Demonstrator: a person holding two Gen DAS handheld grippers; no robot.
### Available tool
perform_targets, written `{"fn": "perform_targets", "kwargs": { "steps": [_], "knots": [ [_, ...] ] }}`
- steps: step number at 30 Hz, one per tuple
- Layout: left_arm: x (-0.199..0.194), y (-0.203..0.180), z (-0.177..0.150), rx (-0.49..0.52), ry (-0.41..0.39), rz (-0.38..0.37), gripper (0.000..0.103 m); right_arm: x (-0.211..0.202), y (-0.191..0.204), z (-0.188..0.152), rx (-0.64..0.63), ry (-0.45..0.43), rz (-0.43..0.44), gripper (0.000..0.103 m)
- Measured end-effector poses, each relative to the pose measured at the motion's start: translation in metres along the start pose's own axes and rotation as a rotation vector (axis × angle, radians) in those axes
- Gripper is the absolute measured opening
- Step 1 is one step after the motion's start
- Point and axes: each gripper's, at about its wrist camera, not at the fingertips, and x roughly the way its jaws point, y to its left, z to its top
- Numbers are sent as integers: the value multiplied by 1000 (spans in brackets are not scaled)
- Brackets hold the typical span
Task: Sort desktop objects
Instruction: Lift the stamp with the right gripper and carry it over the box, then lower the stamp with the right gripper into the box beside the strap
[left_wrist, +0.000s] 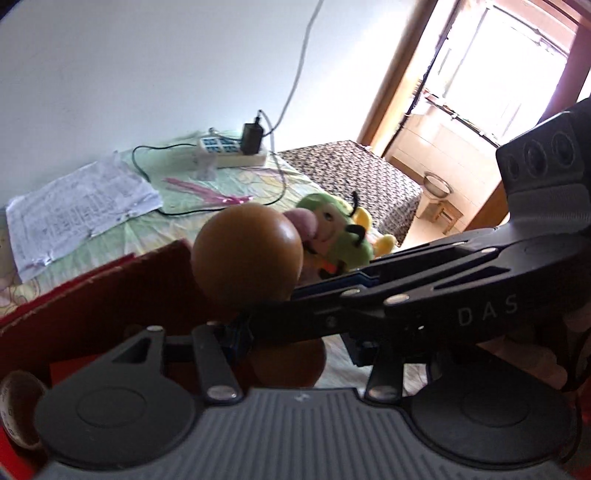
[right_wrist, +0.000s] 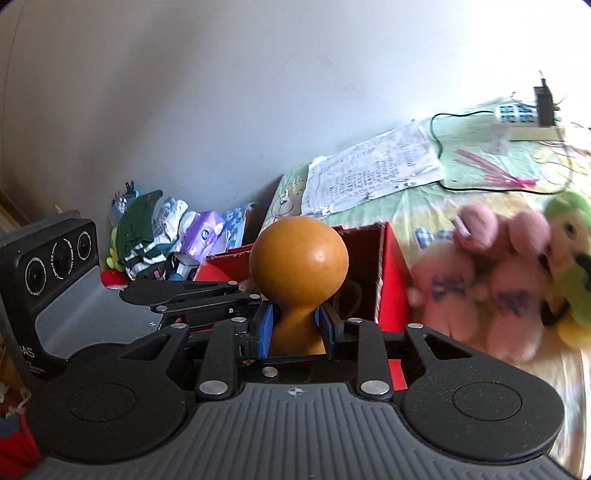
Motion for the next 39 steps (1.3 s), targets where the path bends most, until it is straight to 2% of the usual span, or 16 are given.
{"fn": "perform_targets", "kwargs": {
  "steps": [8,14,20,22,25,27,32,39],
  "knots": [
    [34,58,-13,-123,101,-21,48,54,7,21,-61,152,-102,29],
    [61,72,-18,-146,176,-14,50,79,2,24,-58,233,-203,27],
    [78,76,-20,-142,235,6,50,92,-5,22,-10,257,-249,24],
    [81,76,-22,-139,253,29,60,94,-4,21,-13,260,-260,23],
    [87,78,-23,-157,294,46,61,97,2,19,-55,262,-292,20],
    [88,81,-24,-161,314,26,61,98,2,19,-59,261,-301,17],
    [88,85,-26,-185,313,31,66,97,0,19,-44,252,-295,16],
    [82,79,-27,-165,285,106,68,97,2,17,-50,228,-293,16]
  ]
}}
